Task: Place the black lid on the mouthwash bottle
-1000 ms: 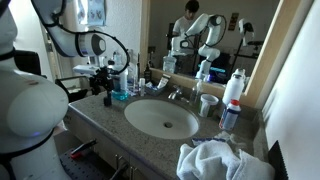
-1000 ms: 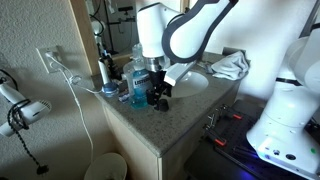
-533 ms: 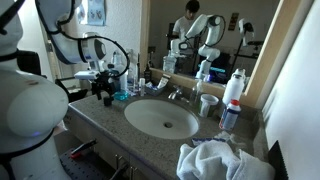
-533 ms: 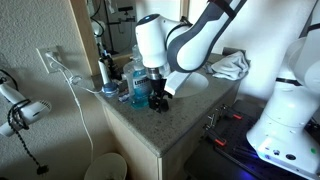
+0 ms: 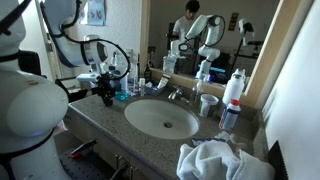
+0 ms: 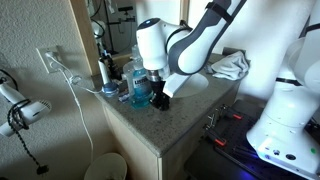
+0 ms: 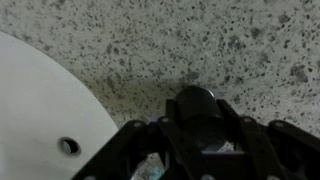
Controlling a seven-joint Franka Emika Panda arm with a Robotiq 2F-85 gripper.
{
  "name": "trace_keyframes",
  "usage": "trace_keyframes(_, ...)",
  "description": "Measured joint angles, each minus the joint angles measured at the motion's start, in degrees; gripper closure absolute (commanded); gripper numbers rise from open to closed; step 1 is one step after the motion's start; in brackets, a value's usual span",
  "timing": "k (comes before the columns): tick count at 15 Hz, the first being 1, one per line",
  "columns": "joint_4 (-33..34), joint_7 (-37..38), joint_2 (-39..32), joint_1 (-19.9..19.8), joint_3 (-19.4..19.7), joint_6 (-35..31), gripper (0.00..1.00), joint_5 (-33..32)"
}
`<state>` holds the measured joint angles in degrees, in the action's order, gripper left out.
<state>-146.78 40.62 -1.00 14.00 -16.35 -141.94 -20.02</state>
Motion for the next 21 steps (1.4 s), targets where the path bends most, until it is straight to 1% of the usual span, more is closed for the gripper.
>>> trace_keyframes(6, 0.35, 0.03, 0.06, 0.08, 0.01, -1.71, 0.80, 0.10)
trace_keyframes(9, 0.81, -3.42, 1.41, 0.13, 0.00, -1.39, 0.80, 4.29)
trace_keyframes(10, 0.88, -5.13, 2.43, 0.13, 0.00, -0.33, 0.80, 6.17)
trace_keyframes(13, 1.24, -10.27, 7.51, 0.11, 0.00, 6.25, 0.80, 11.65)
trace_keyframes(16, 1.96, -14.51, 14.00, 0.02, 0.49, 13.40, 0.80, 15.31)
trace_keyframes(21, 5.44, -21.29, 23.41, -0.46, 2.94, 22.20, 0.80, 16.37)
